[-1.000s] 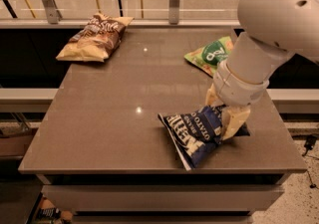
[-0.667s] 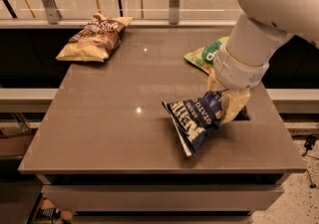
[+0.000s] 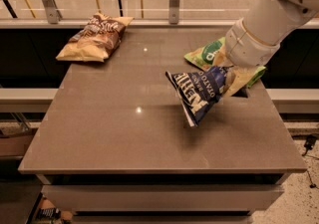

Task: Move blue chip bag near brown chip bag

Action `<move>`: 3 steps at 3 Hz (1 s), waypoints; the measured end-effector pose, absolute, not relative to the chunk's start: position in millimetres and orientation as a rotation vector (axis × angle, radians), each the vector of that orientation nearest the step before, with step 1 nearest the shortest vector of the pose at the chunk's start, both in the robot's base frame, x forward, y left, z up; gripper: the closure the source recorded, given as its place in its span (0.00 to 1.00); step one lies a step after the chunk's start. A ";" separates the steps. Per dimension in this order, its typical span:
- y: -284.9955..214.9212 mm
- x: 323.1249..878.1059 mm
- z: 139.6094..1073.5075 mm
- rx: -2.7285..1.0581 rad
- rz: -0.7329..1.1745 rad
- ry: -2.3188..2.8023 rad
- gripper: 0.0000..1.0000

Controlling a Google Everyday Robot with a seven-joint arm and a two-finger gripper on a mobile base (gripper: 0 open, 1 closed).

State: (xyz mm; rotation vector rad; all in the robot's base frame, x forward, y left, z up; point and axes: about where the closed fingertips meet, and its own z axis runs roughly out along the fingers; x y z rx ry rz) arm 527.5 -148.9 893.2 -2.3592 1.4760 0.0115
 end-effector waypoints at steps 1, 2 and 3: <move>-145.0 554.6 921.5 -2.298 -0.079 1.432 1.00; -132.6 591.5 960.3 -2.210 -0.202 1.412 1.00; -132.5 591.5 960.3 -2.210 -0.202 1.412 1.00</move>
Offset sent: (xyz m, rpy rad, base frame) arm 0.1041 0.0259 0.1061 0.0703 -0.3251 -0.0981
